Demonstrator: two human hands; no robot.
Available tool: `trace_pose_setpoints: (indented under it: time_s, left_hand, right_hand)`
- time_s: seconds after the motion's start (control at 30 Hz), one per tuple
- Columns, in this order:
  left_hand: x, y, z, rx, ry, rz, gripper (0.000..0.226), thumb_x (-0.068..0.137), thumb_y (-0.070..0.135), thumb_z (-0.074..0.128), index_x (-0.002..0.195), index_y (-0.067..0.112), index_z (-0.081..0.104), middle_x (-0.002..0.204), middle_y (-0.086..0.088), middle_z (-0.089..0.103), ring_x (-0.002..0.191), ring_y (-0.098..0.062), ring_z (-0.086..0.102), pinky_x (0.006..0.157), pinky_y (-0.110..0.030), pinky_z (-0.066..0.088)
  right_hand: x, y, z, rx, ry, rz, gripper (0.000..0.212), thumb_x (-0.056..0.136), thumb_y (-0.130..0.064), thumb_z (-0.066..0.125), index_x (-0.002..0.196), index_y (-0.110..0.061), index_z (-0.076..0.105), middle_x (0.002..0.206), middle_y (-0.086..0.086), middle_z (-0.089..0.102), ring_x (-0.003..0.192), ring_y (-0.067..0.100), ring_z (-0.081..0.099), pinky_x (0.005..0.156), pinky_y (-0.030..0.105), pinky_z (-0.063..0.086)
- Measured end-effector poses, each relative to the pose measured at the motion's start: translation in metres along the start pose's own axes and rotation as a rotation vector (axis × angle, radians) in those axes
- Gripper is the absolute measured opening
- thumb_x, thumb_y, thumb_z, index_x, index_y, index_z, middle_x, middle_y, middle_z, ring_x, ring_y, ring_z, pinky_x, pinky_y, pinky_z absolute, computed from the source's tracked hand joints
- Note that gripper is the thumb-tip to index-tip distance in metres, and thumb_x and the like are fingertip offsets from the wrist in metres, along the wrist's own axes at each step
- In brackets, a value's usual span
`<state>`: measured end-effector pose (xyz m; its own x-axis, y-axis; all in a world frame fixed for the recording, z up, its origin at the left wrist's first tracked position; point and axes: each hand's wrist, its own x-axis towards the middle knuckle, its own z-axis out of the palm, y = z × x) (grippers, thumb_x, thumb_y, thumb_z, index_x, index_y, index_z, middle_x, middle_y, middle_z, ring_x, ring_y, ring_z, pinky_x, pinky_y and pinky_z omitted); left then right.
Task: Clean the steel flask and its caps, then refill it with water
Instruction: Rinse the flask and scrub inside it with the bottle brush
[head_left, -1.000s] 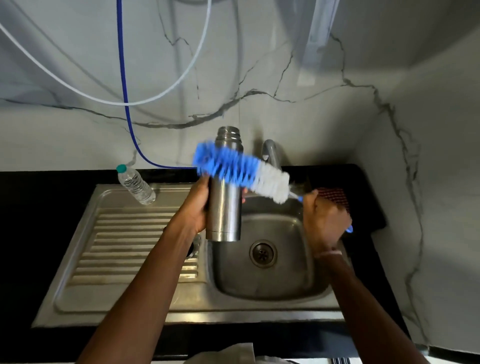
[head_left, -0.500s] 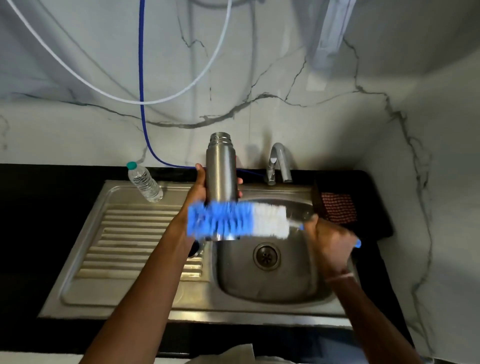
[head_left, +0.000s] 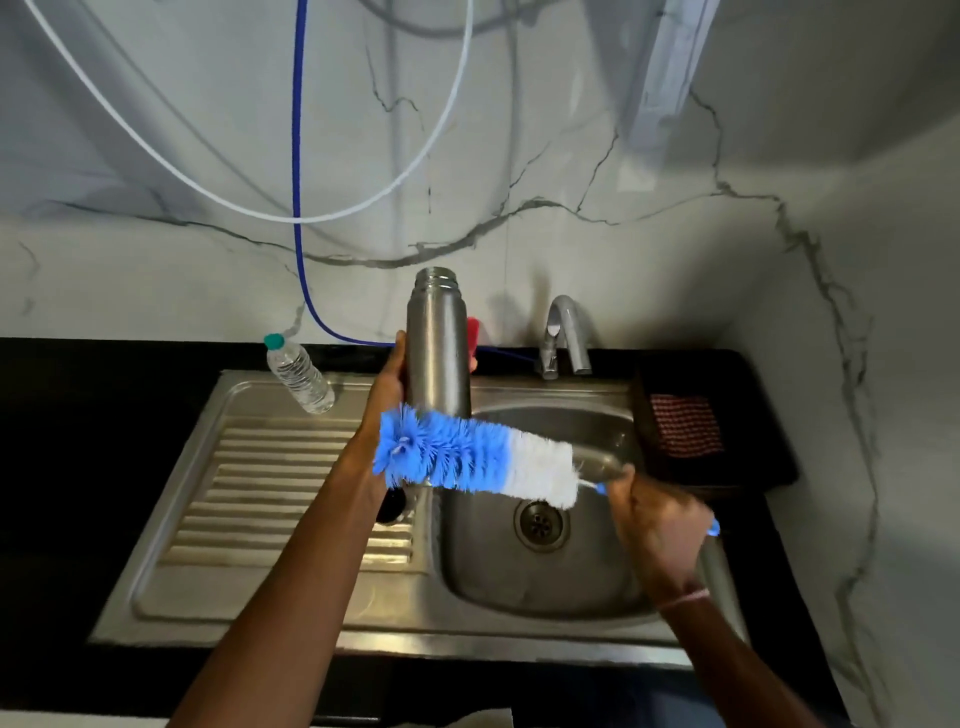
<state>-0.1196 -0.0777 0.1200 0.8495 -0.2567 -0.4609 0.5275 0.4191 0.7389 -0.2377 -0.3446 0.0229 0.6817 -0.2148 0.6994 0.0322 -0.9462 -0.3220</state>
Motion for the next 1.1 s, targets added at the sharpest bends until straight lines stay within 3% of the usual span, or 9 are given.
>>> trace_pose_setpoints:
  time_s: [0.1, 0.27, 0.33, 0.4, 0.5, 0.67, 0.8, 0.97, 1.1]
  left_hand:
    - [0.001, -0.012, -0.002, 0.105, 0.029, 0.063, 0.049, 0.109, 0.039, 0.039, 0.101, -0.002, 0.064, 0.077, -0.014, 0.074, 0.057, -0.008, 0.071, 0.051, -0.02, 0.055]
    - [0.005, -0.011, 0.016, 0.027, -0.086, -0.026, 0.076, 0.101, 0.068, 0.037, 0.145, 0.008, 0.054, 0.14, -0.02, 0.062, 0.105, -0.031, 0.07, 0.097, -0.047, 0.056]
    - [0.004, -0.011, 0.014, 0.006, -0.088, 0.014, 0.078, 0.094, 0.071, 0.047, 0.138, 0.009, 0.061, 0.132, -0.02, 0.067, 0.102, -0.032, 0.071, 0.099, -0.05, 0.055]
    - [0.001, -0.007, 0.013, 0.002, -0.022, 0.072, 0.07, 0.083, 0.067, 0.063, 0.119, 0.007, 0.069, 0.112, -0.019, 0.072, 0.086, -0.026, 0.075, 0.079, -0.042, 0.063]
    - [0.009, 0.005, 0.002, -0.04, -0.023, 0.055, 0.062, 0.098, 0.065, 0.046, 0.1, 0.011, 0.078, 0.089, -0.011, 0.073, 0.073, -0.022, 0.072, 0.068, -0.033, 0.061]
    - [0.013, -0.004, 0.003, -0.049, -0.014, -0.021, 0.07, 0.088, 0.065, 0.059, 0.125, 0.006, 0.066, 0.103, -0.015, 0.069, 0.08, -0.026, 0.073, 0.072, -0.039, 0.063]
    - [0.012, -0.016, 0.022, -0.03, -0.068, -0.039, 0.081, 0.096, 0.068, 0.048, 0.137, -0.001, 0.06, 0.119, -0.019, 0.07, 0.094, -0.033, 0.07, 0.103, -0.057, 0.051]
    - [0.019, -0.009, 0.008, 0.01, 0.008, 0.016, 0.054, 0.095, 0.057, 0.056, 0.114, 0.008, 0.068, 0.102, -0.011, 0.073, 0.08, -0.023, 0.074, 0.067, -0.038, 0.062]
    - [0.023, 0.005, -0.006, -0.035, -0.053, 0.02, 0.086, 0.085, 0.084, 0.033, 0.111, 0.013, 0.075, 0.095, -0.007, 0.075, 0.078, -0.021, 0.075, 0.069, -0.035, 0.063]
  right_hand:
    - [0.048, 0.002, 0.017, -0.166, 0.067, 0.071, 0.052, 0.093, -0.021, 0.056, 0.042, -0.012, 0.047, 0.038, 0.009, 0.046, 0.03, 0.023, 0.035, 0.044, 0.023, 0.021]
    - [0.103, 0.006, 0.033, -0.311, 0.11, 0.223, 0.05, 0.09, -0.022, 0.06, 0.043, -0.006, 0.054, 0.039, 0.015, 0.049, 0.032, 0.034, 0.047, 0.044, 0.022, 0.026]
    - [0.084, 0.009, 0.029, -0.336, 0.067, 0.133, 0.053, 0.097, -0.023, 0.052, 0.046, -0.008, 0.053, 0.04, 0.012, 0.048, 0.033, 0.031, 0.046, 0.047, 0.024, 0.021]
    - [0.046, 0.011, 0.018, -0.244, 0.003, 0.008, 0.061, 0.105, -0.03, 0.039, 0.048, -0.011, 0.05, 0.04, 0.006, 0.044, 0.032, 0.026, 0.041, 0.047, 0.025, 0.016]
    - [-0.005, 0.008, -0.005, -0.024, -0.038, -0.007, 0.066, 0.106, -0.035, 0.039, 0.043, -0.015, 0.043, 0.038, 0.001, 0.041, 0.03, 0.021, 0.036, 0.04, 0.025, 0.023]
    - [0.037, 0.017, 0.012, -0.209, -0.003, 0.014, 0.055, 0.099, -0.024, 0.052, 0.046, -0.012, 0.051, 0.04, 0.006, 0.045, 0.033, 0.024, 0.038, 0.038, 0.026, 0.029]
    - [0.107, 0.013, 0.031, -0.329, 0.066, 0.152, 0.049, 0.091, -0.021, 0.058, 0.045, -0.007, 0.054, 0.04, 0.013, 0.051, 0.033, 0.033, 0.049, 0.04, 0.023, 0.03]
    - [0.049, 0.014, 0.018, -0.231, -0.022, -0.011, 0.053, 0.1, -0.024, 0.049, 0.048, -0.013, 0.051, 0.041, 0.006, 0.046, 0.033, 0.025, 0.04, 0.042, 0.025, 0.024]
    - [-0.007, 0.015, -0.002, -0.003, -0.048, -0.013, 0.054, 0.097, -0.022, 0.051, 0.043, -0.015, 0.043, 0.039, -0.001, 0.038, 0.038, 0.011, 0.025, 0.043, 0.024, 0.018]
